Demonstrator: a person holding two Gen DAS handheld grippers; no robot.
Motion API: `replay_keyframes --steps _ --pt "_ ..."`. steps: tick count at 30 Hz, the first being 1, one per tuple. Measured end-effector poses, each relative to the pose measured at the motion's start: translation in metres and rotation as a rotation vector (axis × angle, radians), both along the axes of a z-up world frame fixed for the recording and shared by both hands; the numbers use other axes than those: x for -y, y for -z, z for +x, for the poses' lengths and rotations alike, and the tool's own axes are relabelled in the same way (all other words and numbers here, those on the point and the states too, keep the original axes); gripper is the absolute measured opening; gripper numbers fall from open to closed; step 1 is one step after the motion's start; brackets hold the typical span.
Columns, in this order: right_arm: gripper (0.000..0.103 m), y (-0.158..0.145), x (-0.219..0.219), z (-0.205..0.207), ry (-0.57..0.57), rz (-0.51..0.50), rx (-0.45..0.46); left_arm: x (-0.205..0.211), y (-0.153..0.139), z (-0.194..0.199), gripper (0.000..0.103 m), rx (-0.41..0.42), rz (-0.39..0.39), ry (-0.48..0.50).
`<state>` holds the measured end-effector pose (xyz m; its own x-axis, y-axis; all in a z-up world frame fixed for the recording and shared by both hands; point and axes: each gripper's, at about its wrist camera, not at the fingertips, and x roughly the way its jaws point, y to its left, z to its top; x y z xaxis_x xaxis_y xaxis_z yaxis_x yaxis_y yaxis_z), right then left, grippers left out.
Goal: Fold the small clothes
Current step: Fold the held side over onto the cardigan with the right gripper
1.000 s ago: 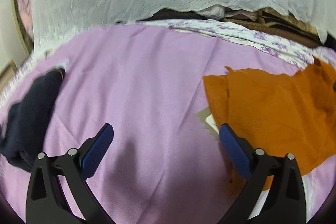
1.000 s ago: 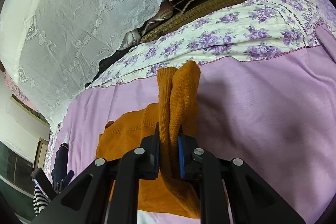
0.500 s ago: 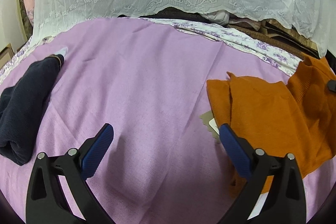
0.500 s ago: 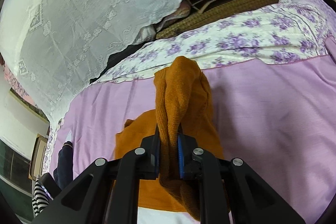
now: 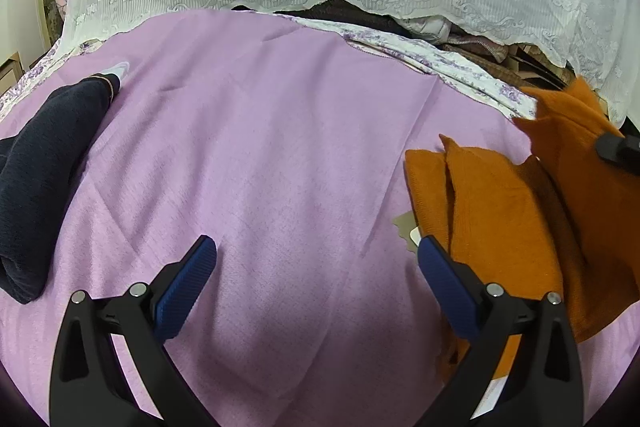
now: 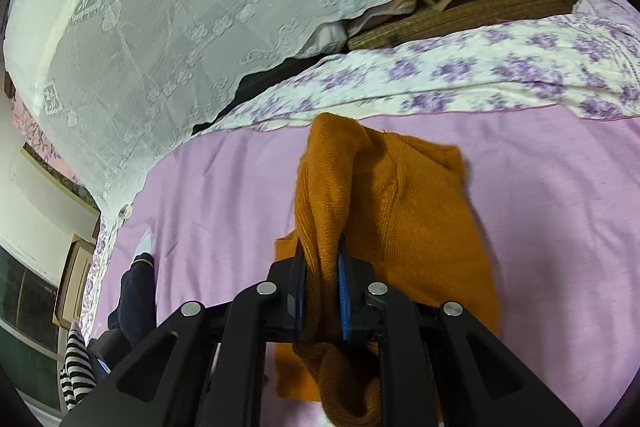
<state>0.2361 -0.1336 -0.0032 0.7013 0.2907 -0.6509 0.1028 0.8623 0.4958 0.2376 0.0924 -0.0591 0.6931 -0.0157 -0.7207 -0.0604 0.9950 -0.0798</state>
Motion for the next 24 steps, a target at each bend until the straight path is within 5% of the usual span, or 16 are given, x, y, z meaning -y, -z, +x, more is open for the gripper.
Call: replay_keyframes --steps 9,14,24 --pt "0.014 0.029 -0.062 0.014 -0.079 -0.033 -0.054 -0.010 0.009 0.008 0.098 -0.056 -0.051 -0.023" --pt "0.022 0.049 -0.077 0.018 -0.122 -0.071 -0.091 -0.016 0.012 0.010 0.098 -0.075 -0.085 -0.038" --pt "0.029 0.030 -0.065 -0.003 -0.197 -0.004 -0.022 -0.031 0.010 0.012 0.098 -0.068 -0.124 -0.083"
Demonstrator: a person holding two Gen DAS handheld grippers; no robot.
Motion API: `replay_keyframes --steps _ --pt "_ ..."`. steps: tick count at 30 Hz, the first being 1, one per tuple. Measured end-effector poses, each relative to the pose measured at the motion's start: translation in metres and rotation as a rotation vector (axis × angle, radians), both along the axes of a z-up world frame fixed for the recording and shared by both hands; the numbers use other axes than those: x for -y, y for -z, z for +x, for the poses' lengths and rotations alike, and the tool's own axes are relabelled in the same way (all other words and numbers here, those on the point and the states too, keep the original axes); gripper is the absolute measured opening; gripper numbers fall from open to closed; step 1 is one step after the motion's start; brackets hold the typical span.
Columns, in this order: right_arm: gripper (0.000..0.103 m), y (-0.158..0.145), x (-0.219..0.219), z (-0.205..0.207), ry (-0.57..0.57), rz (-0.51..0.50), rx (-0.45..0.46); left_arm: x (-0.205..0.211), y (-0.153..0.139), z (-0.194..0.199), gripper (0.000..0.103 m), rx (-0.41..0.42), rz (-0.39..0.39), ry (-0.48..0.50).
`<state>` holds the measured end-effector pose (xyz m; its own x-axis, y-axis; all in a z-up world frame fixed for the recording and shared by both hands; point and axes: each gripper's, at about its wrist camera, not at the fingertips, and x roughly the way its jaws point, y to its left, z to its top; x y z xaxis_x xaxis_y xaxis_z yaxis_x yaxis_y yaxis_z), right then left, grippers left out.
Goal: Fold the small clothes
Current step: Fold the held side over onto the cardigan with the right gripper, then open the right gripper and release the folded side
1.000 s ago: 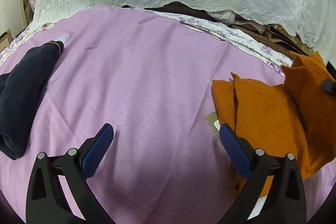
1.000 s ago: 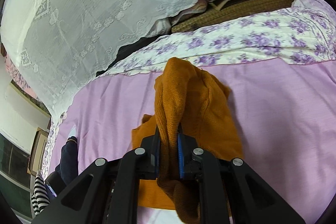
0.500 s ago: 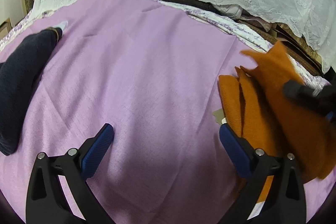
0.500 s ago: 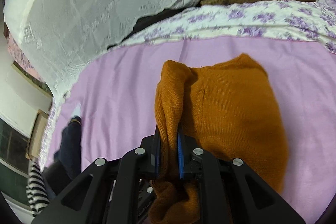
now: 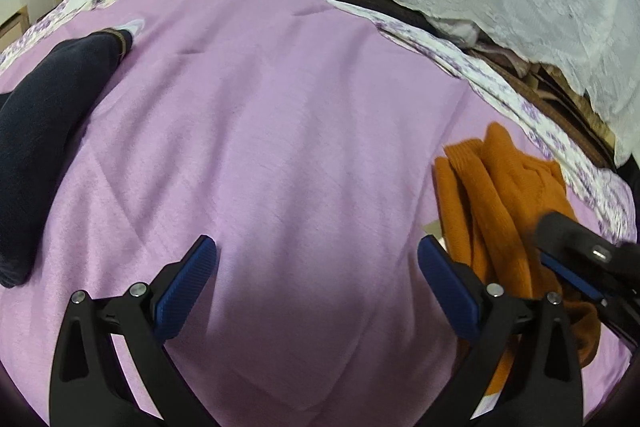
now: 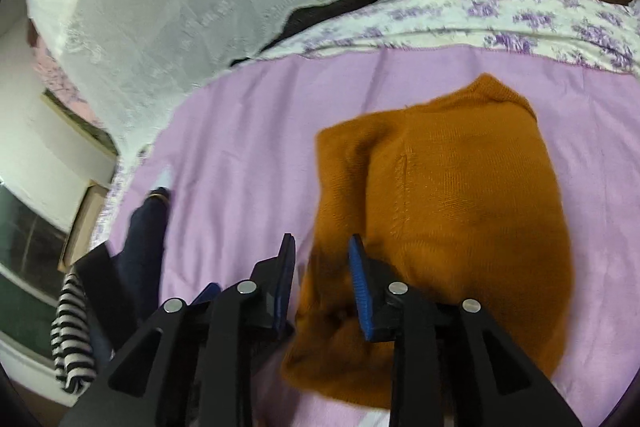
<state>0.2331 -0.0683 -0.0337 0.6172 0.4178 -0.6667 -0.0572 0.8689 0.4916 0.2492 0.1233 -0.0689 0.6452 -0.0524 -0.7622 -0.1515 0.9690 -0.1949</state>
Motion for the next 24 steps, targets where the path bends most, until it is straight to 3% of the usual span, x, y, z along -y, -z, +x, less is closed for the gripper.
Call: replay_keyframes --steps 8,12,15,17,19,24 --pt "0.026 -0.019 0.031 -0.044 0.068 -0.183 0.159 -0.003 -0.025 -0.014 0.098 0.082 -0.001 -0.009" --pt "0.026 -0.001 0.021 -0.058 -0.002 -0.298 0.160 0.019 -0.037 -0.024 0.098 0.128 0.041 0.053" --pt "0.028 0.024 0.009 -0.061 -0.076 -0.356 0.121 0.044 -0.035 -0.029 0.098 0.136 0.126 0.115" --pt "0.028 0.042 0.007 -0.059 -0.097 -0.354 0.090 0.057 -0.026 -0.027 0.099 0.107 0.218 0.129" --pt "0.028 0.049 0.008 -0.062 -0.108 -0.349 0.115 0.062 -0.012 -0.021 0.099 0.057 0.282 0.129" --pt "0.028 0.049 0.015 -0.065 -0.122 -0.320 0.116 0.040 0.013 0.001 0.099 -0.093 0.219 0.080"
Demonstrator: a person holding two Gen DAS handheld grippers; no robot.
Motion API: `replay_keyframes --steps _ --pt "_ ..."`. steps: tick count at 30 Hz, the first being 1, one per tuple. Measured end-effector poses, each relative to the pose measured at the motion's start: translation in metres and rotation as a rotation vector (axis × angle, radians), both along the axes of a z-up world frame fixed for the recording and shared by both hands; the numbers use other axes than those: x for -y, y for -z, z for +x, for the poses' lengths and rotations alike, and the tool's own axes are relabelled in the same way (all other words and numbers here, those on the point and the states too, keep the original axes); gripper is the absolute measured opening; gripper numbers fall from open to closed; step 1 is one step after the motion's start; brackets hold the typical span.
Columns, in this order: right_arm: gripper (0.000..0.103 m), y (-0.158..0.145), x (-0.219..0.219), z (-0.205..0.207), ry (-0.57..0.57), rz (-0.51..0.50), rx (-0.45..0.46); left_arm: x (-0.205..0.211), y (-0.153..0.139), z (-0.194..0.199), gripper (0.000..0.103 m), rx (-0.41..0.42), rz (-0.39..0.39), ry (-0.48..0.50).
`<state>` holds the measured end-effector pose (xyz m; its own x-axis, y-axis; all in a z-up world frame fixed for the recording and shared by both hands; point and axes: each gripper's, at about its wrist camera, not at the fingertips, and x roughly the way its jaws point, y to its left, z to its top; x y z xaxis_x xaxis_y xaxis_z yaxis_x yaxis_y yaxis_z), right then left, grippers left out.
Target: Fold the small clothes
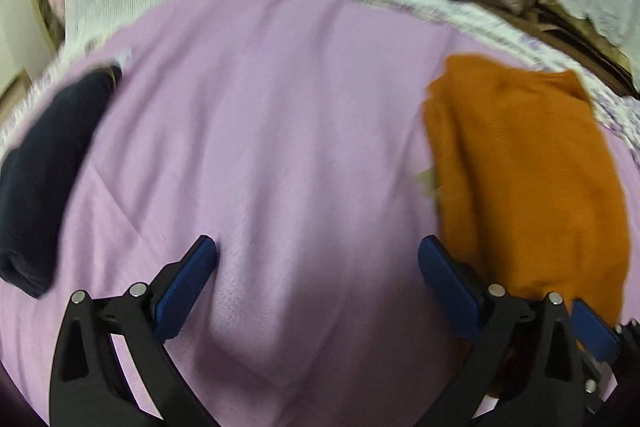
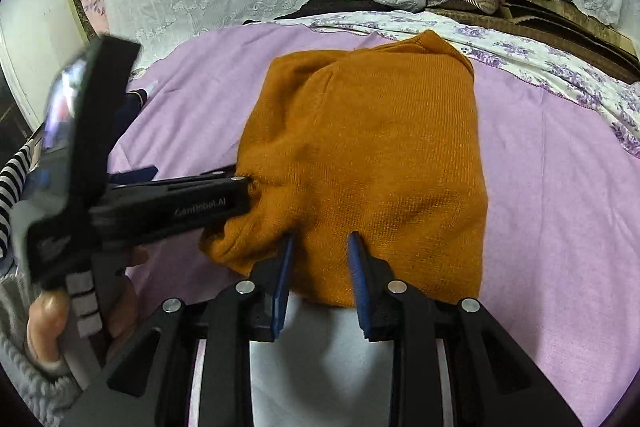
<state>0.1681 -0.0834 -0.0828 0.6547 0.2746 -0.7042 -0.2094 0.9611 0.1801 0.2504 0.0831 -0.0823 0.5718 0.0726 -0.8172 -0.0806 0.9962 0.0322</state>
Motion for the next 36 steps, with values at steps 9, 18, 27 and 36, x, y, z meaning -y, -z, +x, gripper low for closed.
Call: replay_keyframes --steps 9,18,27,36 --pt "0.028 0.003 0.006 -0.005 -0.005 0.033 0.011 -0.008 -0.029 -0.022 0.098 0.147 -0.093 0.022" --pt "0.028 0.001 0.008 -0.018 -0.028 0.018 0.009 0.028 -0.019 -0.024 0.099 0.141 0.023 0.111" --pt "0.009 -0.043 0.063 -0.008 0.069 0.138 0.070 0.021 -0.014 -0.022 0.099 0.129 0.028 0.090" --pt "0.006 -0.031 0.089 0.088 0.173 0.282 -0.050 0.020 -0.012 -0.020 0.099 0.127 0.028 0.085"
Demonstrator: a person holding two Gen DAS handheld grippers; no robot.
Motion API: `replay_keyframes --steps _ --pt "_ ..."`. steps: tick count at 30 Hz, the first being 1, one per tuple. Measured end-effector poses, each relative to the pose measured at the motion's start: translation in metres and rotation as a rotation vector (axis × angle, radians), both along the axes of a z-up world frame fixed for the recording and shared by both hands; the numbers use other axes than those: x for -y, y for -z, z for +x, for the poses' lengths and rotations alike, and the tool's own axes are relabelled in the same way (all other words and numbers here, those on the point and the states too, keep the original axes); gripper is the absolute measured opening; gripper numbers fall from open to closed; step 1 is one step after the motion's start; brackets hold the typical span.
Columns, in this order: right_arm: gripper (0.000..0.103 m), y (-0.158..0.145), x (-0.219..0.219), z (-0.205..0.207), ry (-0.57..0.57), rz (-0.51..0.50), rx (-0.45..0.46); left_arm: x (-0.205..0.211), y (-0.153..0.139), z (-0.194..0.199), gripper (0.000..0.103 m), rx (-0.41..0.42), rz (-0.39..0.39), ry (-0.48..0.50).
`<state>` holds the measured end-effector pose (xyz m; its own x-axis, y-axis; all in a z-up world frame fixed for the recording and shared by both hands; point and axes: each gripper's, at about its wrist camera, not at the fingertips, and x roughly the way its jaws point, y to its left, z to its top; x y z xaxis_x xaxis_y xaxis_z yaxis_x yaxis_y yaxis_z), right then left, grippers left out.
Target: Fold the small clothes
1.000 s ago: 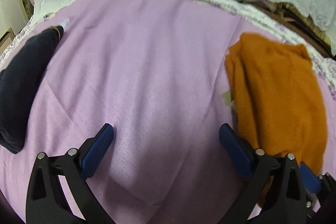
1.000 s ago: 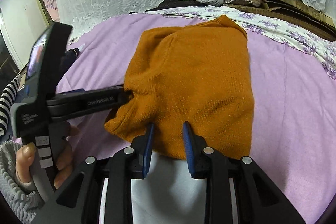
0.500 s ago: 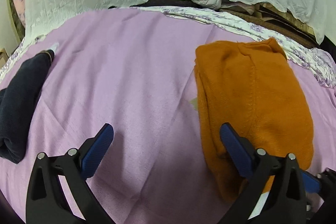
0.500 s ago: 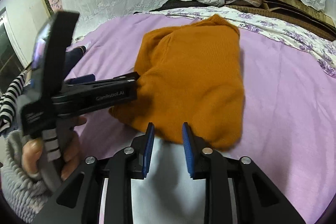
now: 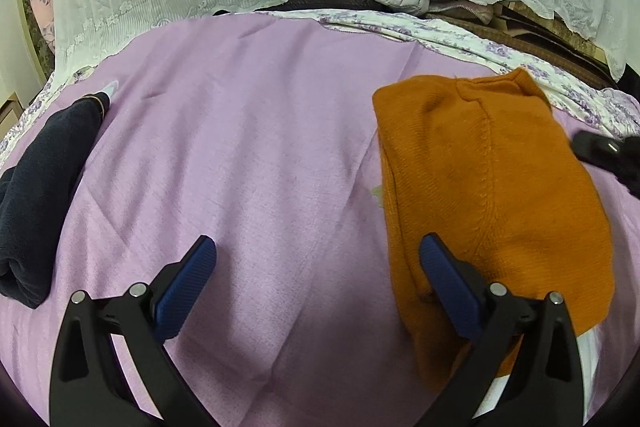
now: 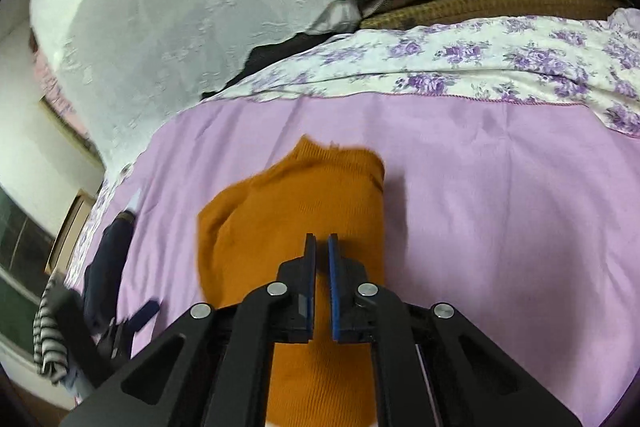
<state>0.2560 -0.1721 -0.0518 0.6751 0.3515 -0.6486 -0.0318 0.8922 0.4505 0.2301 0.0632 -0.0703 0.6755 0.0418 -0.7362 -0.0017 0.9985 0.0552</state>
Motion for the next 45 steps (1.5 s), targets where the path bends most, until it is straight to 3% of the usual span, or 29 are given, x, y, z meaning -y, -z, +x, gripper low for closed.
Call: replay_keyframes --steps 6,8,13,18,21,26,31,32,36,40,45 --pt "0.006 0.021 0.022 0.062 0.105 0.021 -0.090 0.000 0.000 0.001 0.099 -0.004 0.003 0.000" --pt "0.000 0.035 0.030 0.079 0.116 0.069 -0.133 0.000 0.000 0.002 0.099 -0.005 0.001 0.001" --pt "0.000 0.051 0.043 0.092 0.170 0.085 -0.143 -0.001 0.001 0.004 0.099 -0.013 -0.007 0.000" --pt "0.003 0.030 0.057 0.066 0.180 0.109 -0.058 -0.001 0.001 0.005 0.099 -0.015 -0.013 0.000" --pt "0.005 0.008 0.041 0.044 0.083 0.105 0.007 -0.002 0.001 0.005 0.099 -0.017 -0.017 0.001" --pt "0.005 0.007 0.011 0.038 -0.004 0.052 -0.013 -0.003 0.001 0.005 0.099 -0.017 -0.021 0.001" --pt "0.005 0.045 0.017 0.064 0.151 -0.086 -0.096 -0.003 0.001 0.005 0.099 -0.018 -0.021 0.001" --pt "0.000 0.051 0.021 0.063 0.169 -0.072 -0.106 -0.004 0.002 0.005 0.099 -0.021 -0.024 0.002" --pt "0.006 0.037 0.029 0.039 0.195 -0.046 -0.024 -0.009 -0.002 0.005 0.099 -0.025 -0.065 0.010" --pt "0.006 0.002 0.008 -0.005 0.086 -0.040 0.123 -0.014 -0.013 -0.004 0.098 0.027 -0.128 0.029" --pt "0.008 0.005 -0.036 -0.036 -0.098 -0.103 0.111 -0.004 -0.025 -0.016 0.098 0.098 -0.124 0.084"
